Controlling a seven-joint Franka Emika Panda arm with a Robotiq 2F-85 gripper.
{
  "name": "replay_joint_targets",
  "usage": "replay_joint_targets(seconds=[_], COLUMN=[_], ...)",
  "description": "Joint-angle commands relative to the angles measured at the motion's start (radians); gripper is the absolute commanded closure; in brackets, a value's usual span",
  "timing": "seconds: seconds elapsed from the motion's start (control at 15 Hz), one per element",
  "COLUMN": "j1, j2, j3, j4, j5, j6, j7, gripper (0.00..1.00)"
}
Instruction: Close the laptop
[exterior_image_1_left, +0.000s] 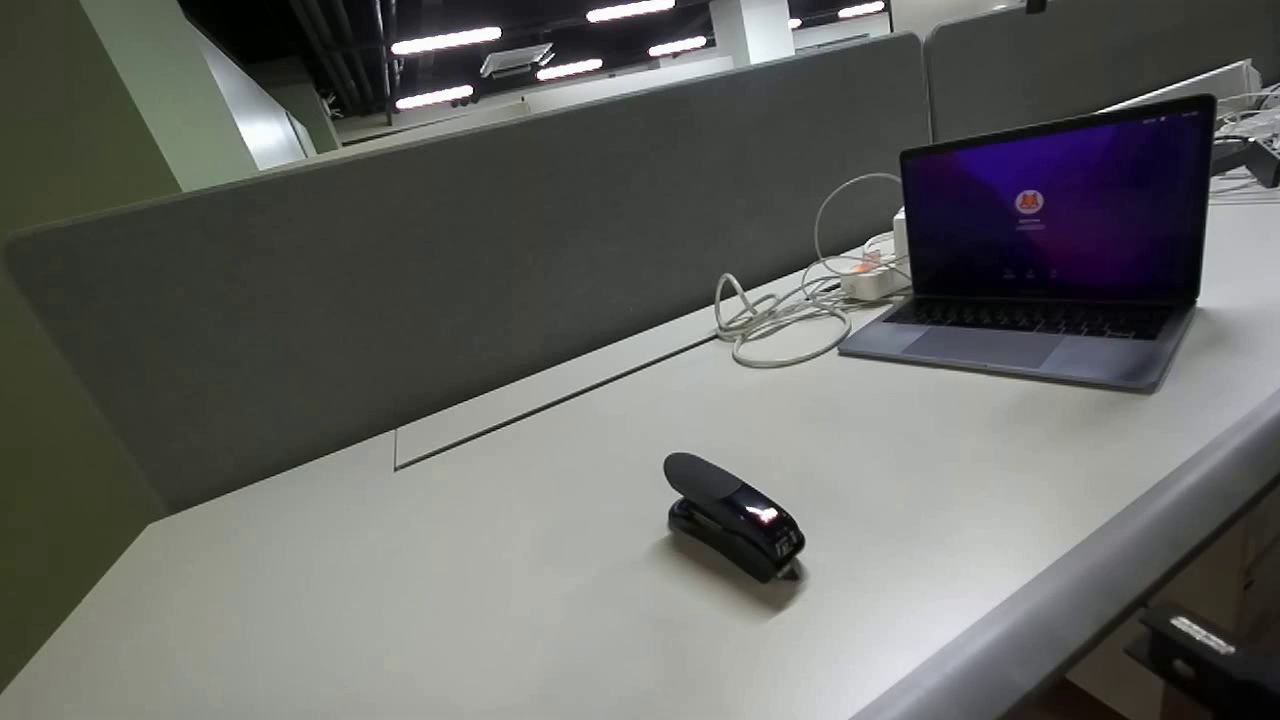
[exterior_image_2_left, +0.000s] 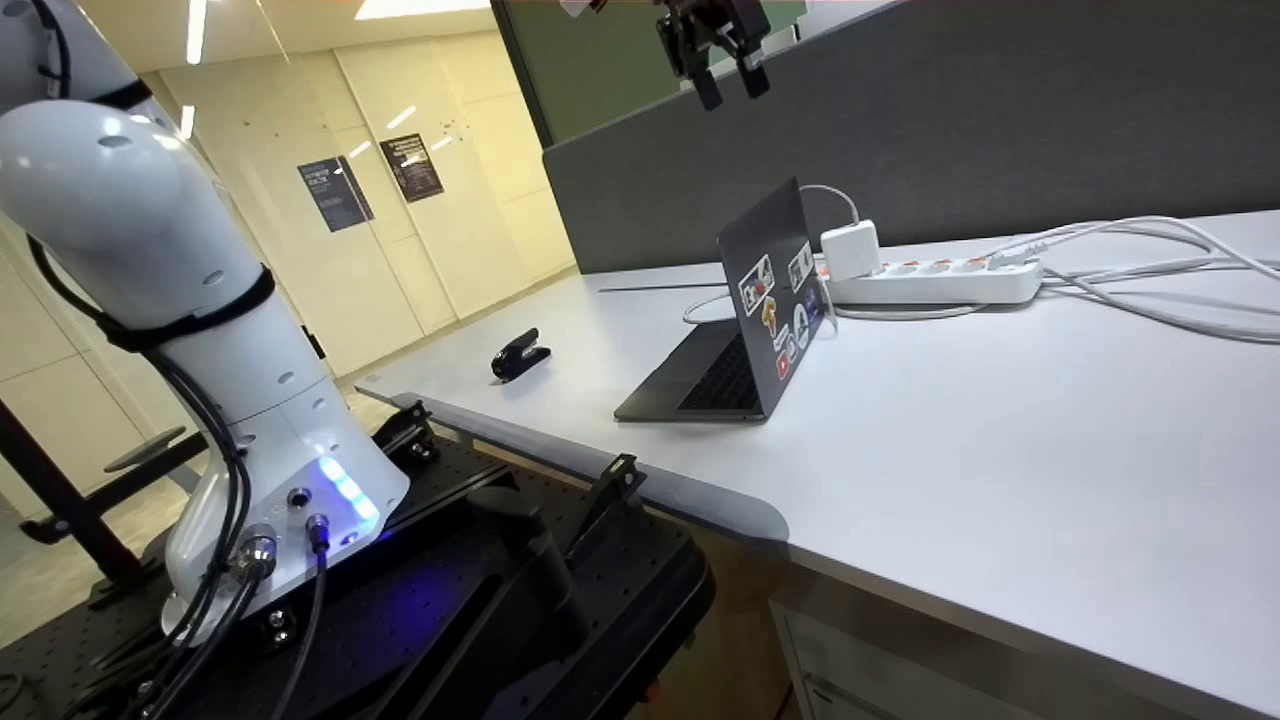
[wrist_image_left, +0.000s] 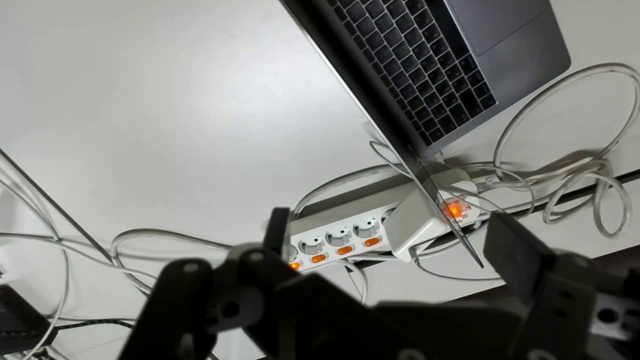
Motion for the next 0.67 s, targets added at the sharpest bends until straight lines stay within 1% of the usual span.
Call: replay_joint_targets(seconds=[0.0, 0.13, 0.27, 0.6], j1=[-0.01, -0.012, -0.014, -0.002], j2=[0.06, 0.103, 0.148, 0.234], j3=[0.011, 0.015, 0.02, 0.023], j4=[0.034, 0.04, 0.047, 0.063], j5=[0.049, 0.073, 0.07, 0.107], j6=[0.055, 0.104, 0.135, 0.162], j7=[0.15, 0.226, 0.323, 0.54], gripper=[0.0, 0.0, 0.0, 0.0])
